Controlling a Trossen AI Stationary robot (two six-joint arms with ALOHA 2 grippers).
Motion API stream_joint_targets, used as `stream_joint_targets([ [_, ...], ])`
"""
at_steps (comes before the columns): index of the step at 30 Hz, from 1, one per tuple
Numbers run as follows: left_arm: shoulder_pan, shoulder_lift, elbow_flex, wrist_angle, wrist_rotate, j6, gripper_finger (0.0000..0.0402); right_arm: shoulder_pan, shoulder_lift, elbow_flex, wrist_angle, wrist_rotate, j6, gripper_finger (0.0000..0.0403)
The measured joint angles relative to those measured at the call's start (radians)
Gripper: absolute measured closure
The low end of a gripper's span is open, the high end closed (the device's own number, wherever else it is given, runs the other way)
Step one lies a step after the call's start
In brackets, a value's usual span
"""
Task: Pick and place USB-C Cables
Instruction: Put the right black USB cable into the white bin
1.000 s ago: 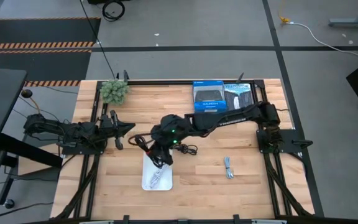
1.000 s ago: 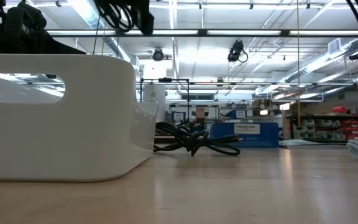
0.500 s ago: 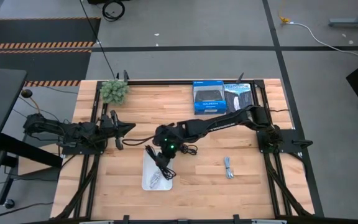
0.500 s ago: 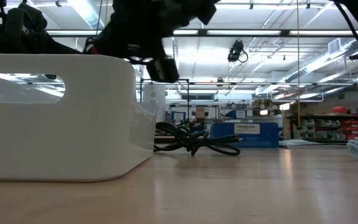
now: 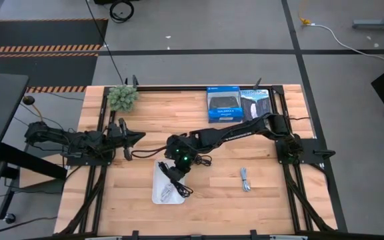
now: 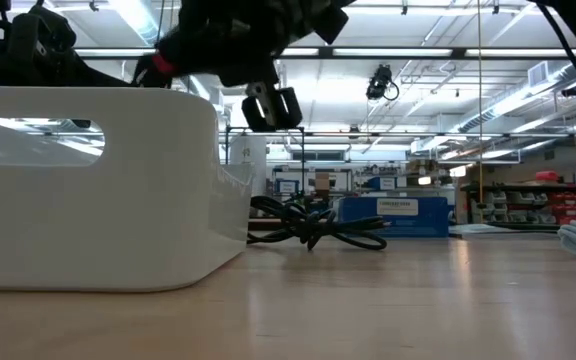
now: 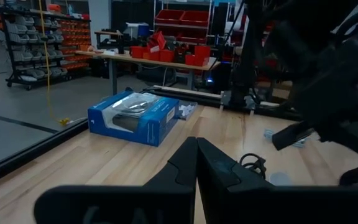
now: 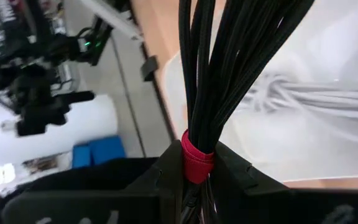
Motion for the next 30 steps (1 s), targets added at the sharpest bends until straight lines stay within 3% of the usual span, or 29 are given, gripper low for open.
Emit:
stream_joint_targets([
  [10,0.000,0.000,0.000,0.000,0.000,0.001,0.0390,-0.017,0.000,0.000,-0.054,0.201,0.044,0.0340],
  [14,0.000,0.000,0.000,0.000,0.000,0.000,0.0390,-0.001,0.000,0.000,-0.038,0.209,0.050,0.0340],
  [19,0.000,0.000,0.000,0.000,0.000,0.001,0.0390,0.005,0.000,0.000,0.020,0.132,0.026,0.0340],
  [24,0.000,0.000,0.000,0.001,0.000,0.001,0.0390,0.005,-0.001,0.048,0.029,0.115,-0.236,0.0340],
  [30,0.000,0.000,0.000,0.001,0.000,0.000,0.0390,0.016,-0.001,0.063,0.067,0.120,-0.773,0.0339],
])
